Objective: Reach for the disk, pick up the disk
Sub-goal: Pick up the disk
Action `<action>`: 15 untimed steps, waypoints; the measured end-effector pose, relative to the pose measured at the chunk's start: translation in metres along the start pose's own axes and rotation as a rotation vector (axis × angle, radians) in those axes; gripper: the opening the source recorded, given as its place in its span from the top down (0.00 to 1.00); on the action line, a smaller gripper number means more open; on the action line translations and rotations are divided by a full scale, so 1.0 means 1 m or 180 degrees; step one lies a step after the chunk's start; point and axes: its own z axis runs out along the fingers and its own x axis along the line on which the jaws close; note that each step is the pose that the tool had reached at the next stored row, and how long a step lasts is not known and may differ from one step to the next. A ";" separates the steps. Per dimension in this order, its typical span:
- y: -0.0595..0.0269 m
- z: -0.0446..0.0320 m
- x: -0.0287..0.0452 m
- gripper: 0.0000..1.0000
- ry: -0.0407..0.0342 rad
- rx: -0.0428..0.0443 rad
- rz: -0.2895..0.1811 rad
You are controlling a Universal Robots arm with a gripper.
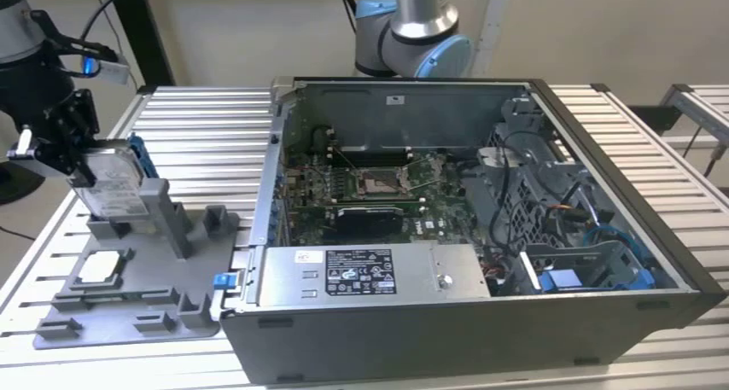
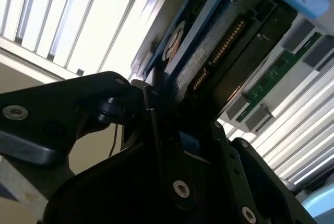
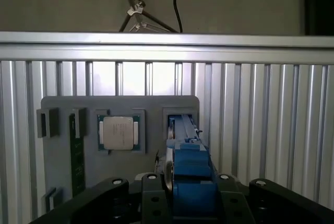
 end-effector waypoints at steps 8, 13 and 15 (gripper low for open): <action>0.0000 -0.0126 -0.0003 1.00 0.0000 -0.0002 0.0000; 0.0001 -0.0208 -0.0005 1.00 0.0000 -0.0001 0.0000; 0.0001 -0.0242 -0.0006 1.00 0.0000 -0.0002 0.0000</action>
